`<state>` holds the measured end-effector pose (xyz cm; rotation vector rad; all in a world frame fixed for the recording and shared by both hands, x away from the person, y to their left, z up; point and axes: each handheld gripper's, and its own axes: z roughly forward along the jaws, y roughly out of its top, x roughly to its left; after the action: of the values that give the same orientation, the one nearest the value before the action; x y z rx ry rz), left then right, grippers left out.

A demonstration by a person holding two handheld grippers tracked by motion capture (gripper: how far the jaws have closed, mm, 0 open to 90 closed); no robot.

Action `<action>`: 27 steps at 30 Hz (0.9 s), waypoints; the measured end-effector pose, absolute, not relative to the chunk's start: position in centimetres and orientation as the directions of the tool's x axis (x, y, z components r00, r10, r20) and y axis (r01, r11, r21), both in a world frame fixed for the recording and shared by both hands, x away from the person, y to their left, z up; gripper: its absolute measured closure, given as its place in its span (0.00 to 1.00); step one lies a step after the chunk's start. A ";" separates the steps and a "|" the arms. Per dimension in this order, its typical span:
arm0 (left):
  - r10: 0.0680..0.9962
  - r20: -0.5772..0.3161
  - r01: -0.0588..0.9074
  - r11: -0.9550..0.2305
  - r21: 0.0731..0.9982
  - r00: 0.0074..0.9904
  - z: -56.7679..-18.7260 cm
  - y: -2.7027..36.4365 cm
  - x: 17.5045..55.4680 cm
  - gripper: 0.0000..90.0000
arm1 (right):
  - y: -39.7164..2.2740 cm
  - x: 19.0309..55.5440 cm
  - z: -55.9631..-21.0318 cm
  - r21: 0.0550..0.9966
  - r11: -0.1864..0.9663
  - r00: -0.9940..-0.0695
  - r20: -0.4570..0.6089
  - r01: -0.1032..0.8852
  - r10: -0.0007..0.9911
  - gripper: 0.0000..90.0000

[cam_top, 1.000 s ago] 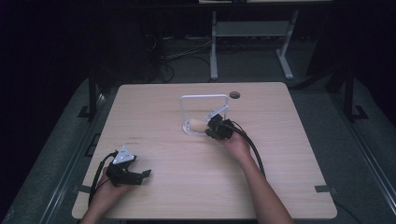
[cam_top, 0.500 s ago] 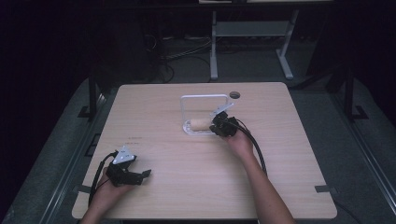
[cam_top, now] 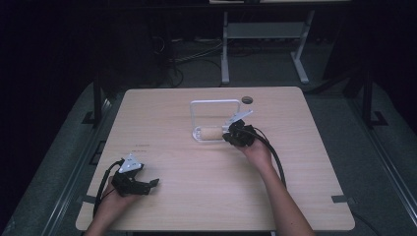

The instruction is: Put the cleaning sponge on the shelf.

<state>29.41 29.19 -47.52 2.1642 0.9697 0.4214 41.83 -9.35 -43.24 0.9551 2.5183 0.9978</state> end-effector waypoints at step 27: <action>0.745 0.008 0.512 -0.466 0.722 0.667 -47.5 29.2 29.4 0.14 | -12.2 38.6 -42.7 0.692 0.518 -0.717 -0.001 0.503 0.697 0.39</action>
<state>29.42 29.22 -47.50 2.1698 0.9661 0.4222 38.61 -12.16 -42.73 1.0080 2.4825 0.9972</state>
